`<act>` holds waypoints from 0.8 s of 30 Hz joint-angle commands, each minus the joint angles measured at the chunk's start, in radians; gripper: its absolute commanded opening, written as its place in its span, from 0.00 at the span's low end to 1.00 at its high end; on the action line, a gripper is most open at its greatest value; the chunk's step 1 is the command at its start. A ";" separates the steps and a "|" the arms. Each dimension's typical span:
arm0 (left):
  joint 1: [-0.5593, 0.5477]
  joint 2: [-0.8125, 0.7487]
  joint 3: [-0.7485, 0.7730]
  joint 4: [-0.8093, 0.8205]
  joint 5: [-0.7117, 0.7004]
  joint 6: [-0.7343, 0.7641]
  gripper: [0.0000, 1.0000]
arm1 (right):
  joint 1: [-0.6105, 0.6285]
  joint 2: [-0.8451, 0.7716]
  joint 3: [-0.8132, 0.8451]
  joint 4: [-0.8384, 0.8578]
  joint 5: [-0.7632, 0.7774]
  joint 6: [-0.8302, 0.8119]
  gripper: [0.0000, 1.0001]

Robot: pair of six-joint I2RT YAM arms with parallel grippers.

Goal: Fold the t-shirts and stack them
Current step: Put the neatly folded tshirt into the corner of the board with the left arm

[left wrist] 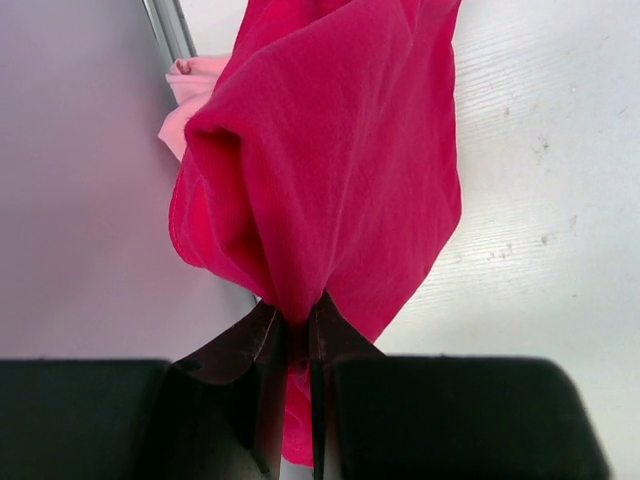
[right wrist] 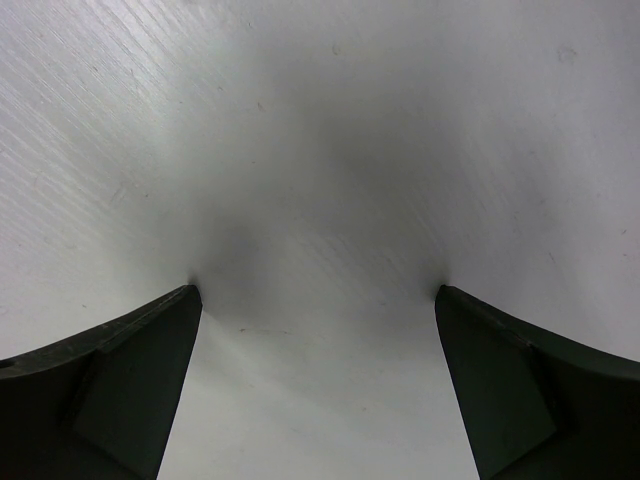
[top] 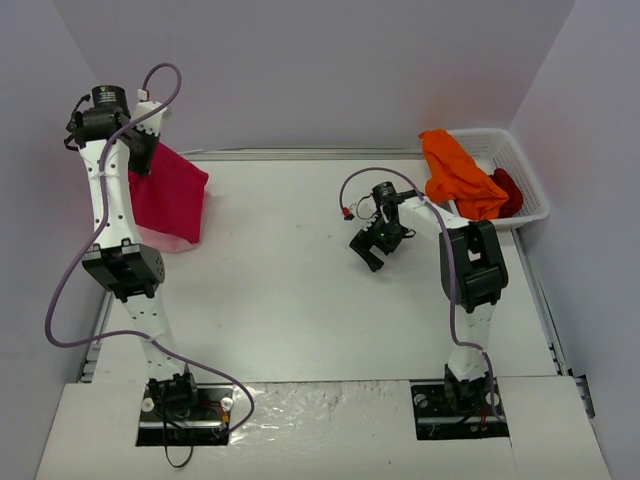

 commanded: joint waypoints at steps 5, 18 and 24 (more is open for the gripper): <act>0.017 0.026 0.000 -0.228 -0.103 0.035 0.02 | -0.007 0.105 -0.062 -0.066 0.021 -0.010 1.00; 0.020 0.102 -0.015 -0.127 -0.187 0.089 0.03 | -0.007 0.151 -0.071 -0.068 0.043 -0.014 1.00; 0.018 0.128 -0.013 -0.082 -0.230 0.101 0.02 | -0.011 0.166 -0.071 -0.071 0.057 -0.011 1.00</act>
